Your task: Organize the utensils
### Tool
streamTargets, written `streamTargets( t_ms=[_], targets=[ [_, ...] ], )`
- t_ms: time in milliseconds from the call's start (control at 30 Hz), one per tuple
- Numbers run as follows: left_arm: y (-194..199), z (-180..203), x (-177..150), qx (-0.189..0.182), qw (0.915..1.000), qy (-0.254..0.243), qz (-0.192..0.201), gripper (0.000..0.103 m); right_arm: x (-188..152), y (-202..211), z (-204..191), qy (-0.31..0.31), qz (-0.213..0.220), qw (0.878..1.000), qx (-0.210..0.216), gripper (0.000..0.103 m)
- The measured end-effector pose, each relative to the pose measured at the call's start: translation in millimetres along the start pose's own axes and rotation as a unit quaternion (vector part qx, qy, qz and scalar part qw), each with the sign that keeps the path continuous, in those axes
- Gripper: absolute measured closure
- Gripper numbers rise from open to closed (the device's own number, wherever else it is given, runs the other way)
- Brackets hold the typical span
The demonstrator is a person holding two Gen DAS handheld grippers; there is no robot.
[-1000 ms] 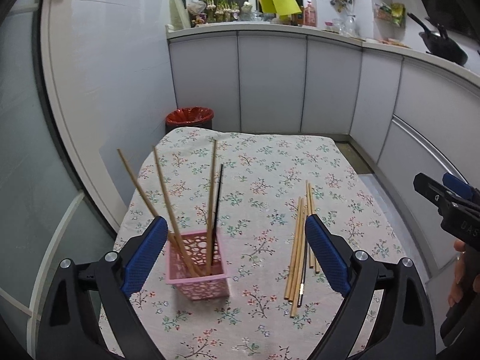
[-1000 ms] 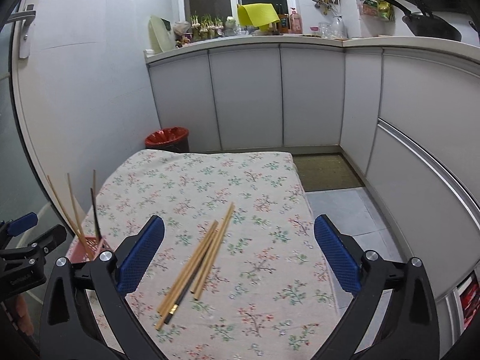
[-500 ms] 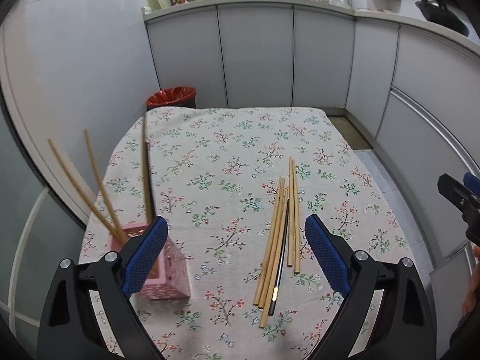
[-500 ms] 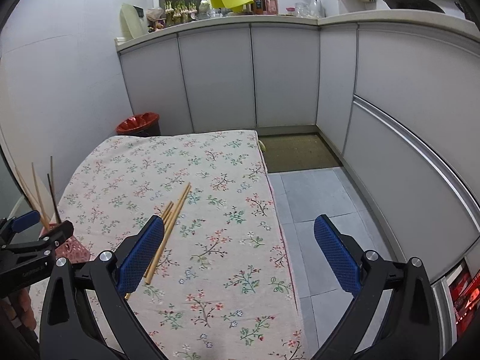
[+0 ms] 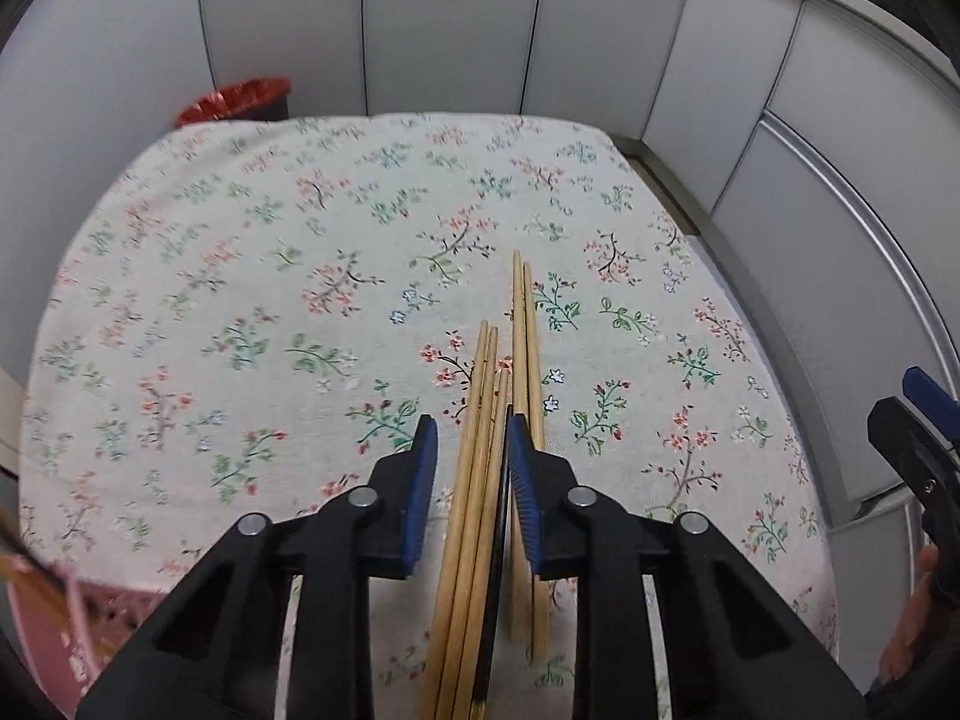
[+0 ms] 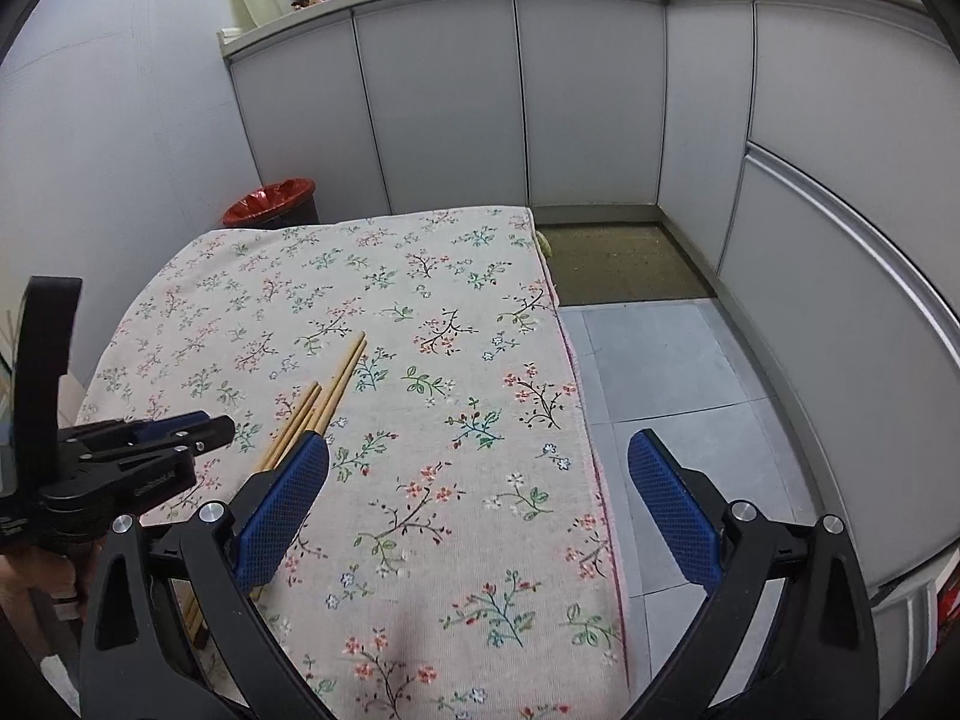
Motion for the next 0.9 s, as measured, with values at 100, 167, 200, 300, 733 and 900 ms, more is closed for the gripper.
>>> streamTargets(
  t_ms=[100,167,200,300,733,900],
  targets=[
    [-21.4,1.2,4.8,-0.017,0.9998,-0.001,-0.01,0.086,0.8,-14.5,1.1,-0.006,-0.008,1.0,-0.004,0.007],
    [-32.0,-0.9,7.5,-0.019,0.9997,0.001,-0.014,0.088,1.5,-24.0,2.8,-0.011,-0.014,1.0,-0.008,0.007],
    [-37.9,-3.3,8.6,-0.021,0.9996,0.006,-0.017,0.091,1.6,-27.4,3.2,-0.013,-0.017,1.0,-0.008,0.007],
    [-49.3,-8.9,10.8,-0.032,0.9991,0.018,-0.022,0.094,2.1,-36.9,3.6,-0.016,-0.025,1.0,-0.008,0.007],
    [-72.3,-7.9,16.9,-0.028,0.9988,-0.001,-0.04,0.094,0.8,-60.2,1.4,-0.026,-0.048,0.998,-0.009,0.007],
    [-72.5,-12.9,15.6,-0.02,0.9993,0.003,-0.033,0.096,3.1,-66.9,-5.8,-0.032,-0.052,0.998,-0.001,0.007]
  ],
)
Point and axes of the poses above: each gripper's, at about its wrist camera, not at the fingertips, and y roughly against the way its jaws point, z to its right, x to its top, the point moved 3 cm from there along -y, roughly the way its jaws point, and after that the axes turned 7 degrees about -y, right-handed, at the moved point
